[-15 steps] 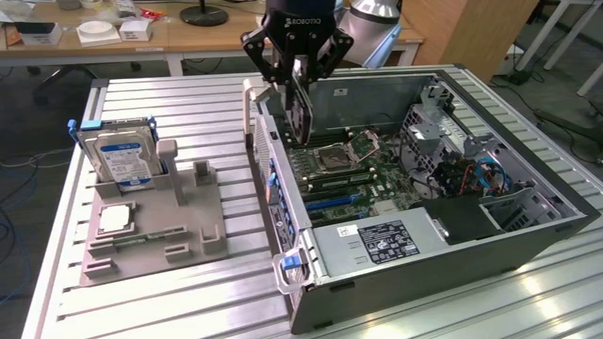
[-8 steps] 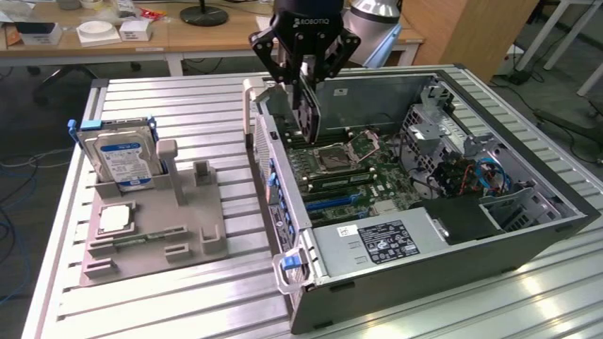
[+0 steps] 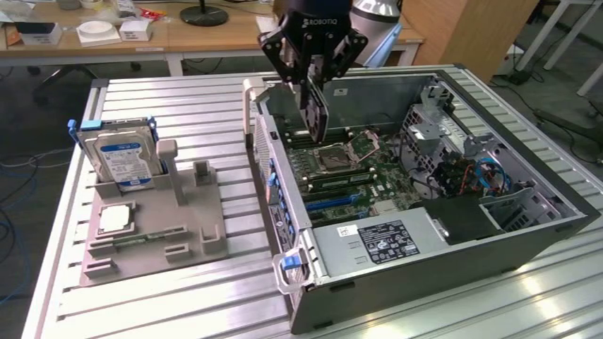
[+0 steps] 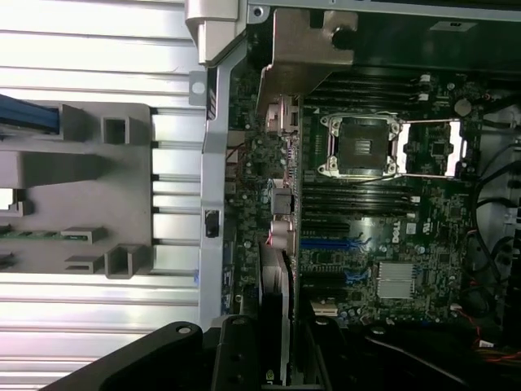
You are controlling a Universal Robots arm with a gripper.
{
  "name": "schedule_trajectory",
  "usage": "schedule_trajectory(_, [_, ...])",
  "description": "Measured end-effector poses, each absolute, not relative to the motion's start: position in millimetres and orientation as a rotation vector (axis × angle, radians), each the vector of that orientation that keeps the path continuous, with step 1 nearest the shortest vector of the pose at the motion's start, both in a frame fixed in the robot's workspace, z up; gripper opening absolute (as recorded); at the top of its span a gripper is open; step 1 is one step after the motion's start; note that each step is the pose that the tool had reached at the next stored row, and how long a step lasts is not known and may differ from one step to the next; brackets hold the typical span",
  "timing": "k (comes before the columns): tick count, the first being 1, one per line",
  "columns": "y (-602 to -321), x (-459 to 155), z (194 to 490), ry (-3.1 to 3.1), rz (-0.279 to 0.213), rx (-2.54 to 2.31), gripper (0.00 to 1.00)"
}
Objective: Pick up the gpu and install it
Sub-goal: 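Pick up the gpu and move the gpu toward the slot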
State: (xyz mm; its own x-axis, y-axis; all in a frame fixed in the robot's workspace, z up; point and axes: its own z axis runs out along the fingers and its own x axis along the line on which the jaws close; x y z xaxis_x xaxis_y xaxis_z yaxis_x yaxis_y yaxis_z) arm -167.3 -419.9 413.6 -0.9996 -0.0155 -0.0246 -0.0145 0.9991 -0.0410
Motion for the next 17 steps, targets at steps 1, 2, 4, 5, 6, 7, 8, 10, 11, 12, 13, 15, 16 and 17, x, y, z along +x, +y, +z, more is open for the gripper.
schedule_trajectory(1, [-420,-165,414,3.116,-0.064,-0.023,0.27])
schedule_trajectory(2, [-420,-163,413,3.116,-0.064,-0.024,0.27])
schedule_trajectory(4, [-420,-159,413,3.116,-0.064,-0.024,0.27])
schedule_trajectory(5, [-420,-157,413,3.116,-0.064,-0.024,0.27])
schedule_trajectory(6, [-420,-155,413,3.115,-0.064,-0.024,0.27])
schedule_trajectory(7, [-420,-153,413,3.115,-0.064,-0.023,0.27])
schedule_trajectory(8, [-420,-150,413,3.115,-0.064,-0.023,0.27])
schedule_trajectory(10, [-420,-146,413,3.115,-0.064,-0.024,0.27])
schedule_trajectory(11, [-420,-143,413,3.115,-0.064,-0.024,0.27])
schedule_trajectory(12, [-420,-141,413,3.115,-0.064,-0.024,0.27])
schedule_trajectory(13, [-420,-139,413,3.115,-0.064,-0.024,0.27])
schedule_trajectory(15, [-420,-135,413,3.115,-0.064,-0.023,0.27])
schedule_trajectory(16, [-420,-132,413,3.114,-0.064,-0.023,0.27])
schedule_trajectory(17, [-420,-130,413,3.114,-0.064,-0.023,0.27])
